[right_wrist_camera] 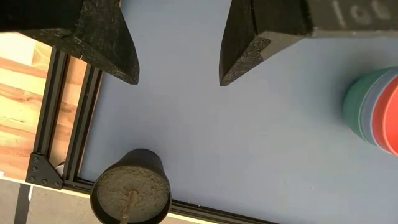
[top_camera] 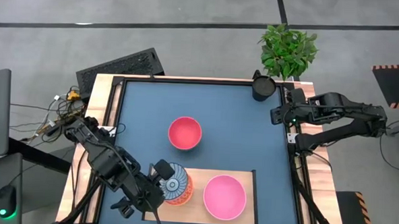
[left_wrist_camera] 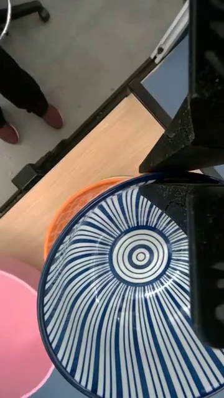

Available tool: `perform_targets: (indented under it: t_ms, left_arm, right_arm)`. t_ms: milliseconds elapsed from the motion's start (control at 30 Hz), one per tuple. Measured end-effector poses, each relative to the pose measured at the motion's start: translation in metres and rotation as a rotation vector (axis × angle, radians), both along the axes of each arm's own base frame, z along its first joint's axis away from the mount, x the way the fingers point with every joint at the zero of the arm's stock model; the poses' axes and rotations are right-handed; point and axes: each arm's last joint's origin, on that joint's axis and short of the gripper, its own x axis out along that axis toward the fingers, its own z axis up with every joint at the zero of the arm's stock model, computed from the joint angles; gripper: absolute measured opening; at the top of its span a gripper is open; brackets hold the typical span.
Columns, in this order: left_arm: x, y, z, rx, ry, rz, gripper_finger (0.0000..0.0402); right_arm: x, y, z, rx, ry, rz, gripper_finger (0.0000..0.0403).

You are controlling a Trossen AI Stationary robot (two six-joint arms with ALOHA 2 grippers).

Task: Place and stack bowls onto a shelf
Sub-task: Stack the blue patterned bowl on top of the orange patterned bowl on the shelf

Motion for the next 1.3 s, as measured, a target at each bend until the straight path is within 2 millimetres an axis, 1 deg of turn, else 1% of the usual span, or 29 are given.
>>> perform_targets:
  t_ms: [533, 833, 1300]
  left_arm:
    - [0.0042, -0.0011, 0.0002, 0.022, -0.045, -0.071, 0.0001]
    - [0.0070, 0.0024, -0.0005, 0.069, -0.065, -0.121, 0.0001]
    - [0.0085, 0.0007, 0.0006, 0.049, -0.082, -0.146, 0.0001]
  right_arm:
    - [0.0000, 0.0000, 0.0000, 0.000, -0.001, -0.001, 0.0249]
    - [0.0050, 0.0002, -0.0019, 0.000, 0.018, -0.002, 0.0249]
    - [0.0070, 0.0003, -0.0026, -0.001, 0.026, -0.001, 0.0249]
